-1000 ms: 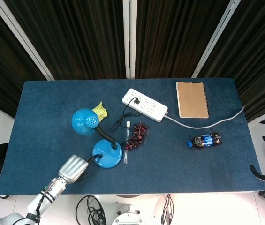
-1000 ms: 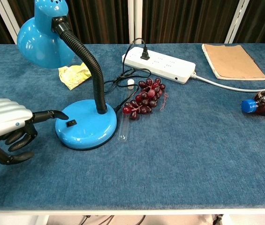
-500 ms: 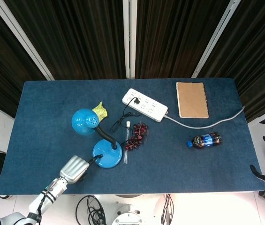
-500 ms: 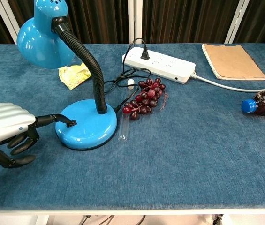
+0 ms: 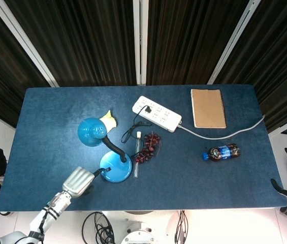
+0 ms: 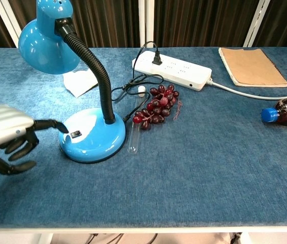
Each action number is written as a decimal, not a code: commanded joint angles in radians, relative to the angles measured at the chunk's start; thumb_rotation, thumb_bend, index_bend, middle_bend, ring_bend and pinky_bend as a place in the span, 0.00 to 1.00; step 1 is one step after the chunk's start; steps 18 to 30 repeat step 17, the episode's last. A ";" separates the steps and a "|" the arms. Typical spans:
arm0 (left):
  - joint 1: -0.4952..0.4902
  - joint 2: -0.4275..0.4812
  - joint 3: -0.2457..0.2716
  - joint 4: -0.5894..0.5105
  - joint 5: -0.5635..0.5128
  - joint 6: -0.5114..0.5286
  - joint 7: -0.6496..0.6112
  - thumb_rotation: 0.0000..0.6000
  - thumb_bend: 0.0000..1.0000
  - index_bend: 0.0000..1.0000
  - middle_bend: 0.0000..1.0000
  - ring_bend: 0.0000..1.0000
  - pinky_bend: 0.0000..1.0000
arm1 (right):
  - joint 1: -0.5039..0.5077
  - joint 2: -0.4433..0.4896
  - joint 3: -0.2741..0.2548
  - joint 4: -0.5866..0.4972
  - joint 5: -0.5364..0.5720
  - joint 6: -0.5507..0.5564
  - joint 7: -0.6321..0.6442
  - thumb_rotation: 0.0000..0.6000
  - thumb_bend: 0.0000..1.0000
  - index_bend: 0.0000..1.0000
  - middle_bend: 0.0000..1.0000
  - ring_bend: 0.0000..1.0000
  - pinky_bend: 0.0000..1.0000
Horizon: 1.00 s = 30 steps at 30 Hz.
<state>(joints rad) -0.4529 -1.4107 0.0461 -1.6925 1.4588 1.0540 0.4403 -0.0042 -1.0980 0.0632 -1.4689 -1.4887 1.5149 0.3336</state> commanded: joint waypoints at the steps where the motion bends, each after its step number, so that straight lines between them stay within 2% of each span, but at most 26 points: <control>1: 0.058 -0.006 -0.038 0.041 0.101 0.201 -0.086 1.00 0.37 0.08 0.73 0.68 0.66 | 0.000 0.001 0.000 0.000 0.000 0.000 0.001 1.00 0.18 0.00 0.00 0.00 0.00; 3: 0.092 0.004 -0.058 0.058 0.129 0.303 -0.137 1.00 0.34 0.08 0.70 0.66 0.64 | 0.000 0.002 0.001 -0.001 0.001 -0.001 0.001 1.00 0.18 0.00 0.00 0.00 0.00; 6: 0.148 0.034 -0.092 0.075 0.122 0.429 -0.186 1.00 0.24 0.09 0.60 0.55 0.59 | 0.000 0.002 0.001 -0.003 0.002 -0.001 0.001 1.00 0.18 0.00 0.00 0.00 0.00; 8: 0.183 0.060 -0.111 0.073 0.074 0.471 -0.172 1.00 0.16 0.11 0.46 0.39 0.47 | 0.000 0.003 0.002 -0.005 0.001 0.000 0.000 1.00 0.18 0.00 0.00 0.00 0.00; 9: 0.205 0.083 -0.120 0.058 0.028 0.478 -0.154 1.00 0.10 0.11 0.32 0.22 0.34 | 0.000 0.003 0.002 -0.007 0.000 0.002 -0.001 1.00 0.18 0.00 0.00 0.00 0.00; 10: 0.218 0.103 -0.126 0.045 -0.004 0.480 -0.142 1.00 0.06 0.10 0.18 0.09 0.20 | -0.001 0.003 0.002 -0.008 -0.001 0.003 -0.003 1.00 0.18 0.00 0.00 0.00 0.00; 12: 0.242 0.143 -0.134 0.026 -0.045 0.486 -0.158 1.00 0.02 0.09 0.04 0.00 0.05 | -0.002 0.002 0.004 -0.012 -0.001 0.008 -0.008 1.00 0.18 0.00 0.00 0.00 0.00; 13: 0.251 0.156 -0.133 0.027 -0.049 0.491 -0.179 1.00 0.01 0.08 0.01 0.00 0.01 | -0.002 0.001 0.004 -0.014 0.000 0.010 -0.011 1.00 0.18 0.00 0.00 0.00 0.00; 17: 0.287 0.196 -0.121 0.053 -0.050 0.504 -0.268 1.00 0.01 0.07 0.00 0.00 0.00 | -0.004 -0.001 0.002 -0.015 -0.008 0.017 -0.030 1.00 0.18 0.00 0.00 0.00 0.00; 30: 0.287 0.196 -0.121 0.053 -0.050 0.504 -0.268 1.00 0.01 0.07 0.00 0.00 0.00 | -0.004 -0.001 0.002 -0.015 -0.008 0.017 -0.030 1.00 0.18 0.00 0.00 0.00 0.00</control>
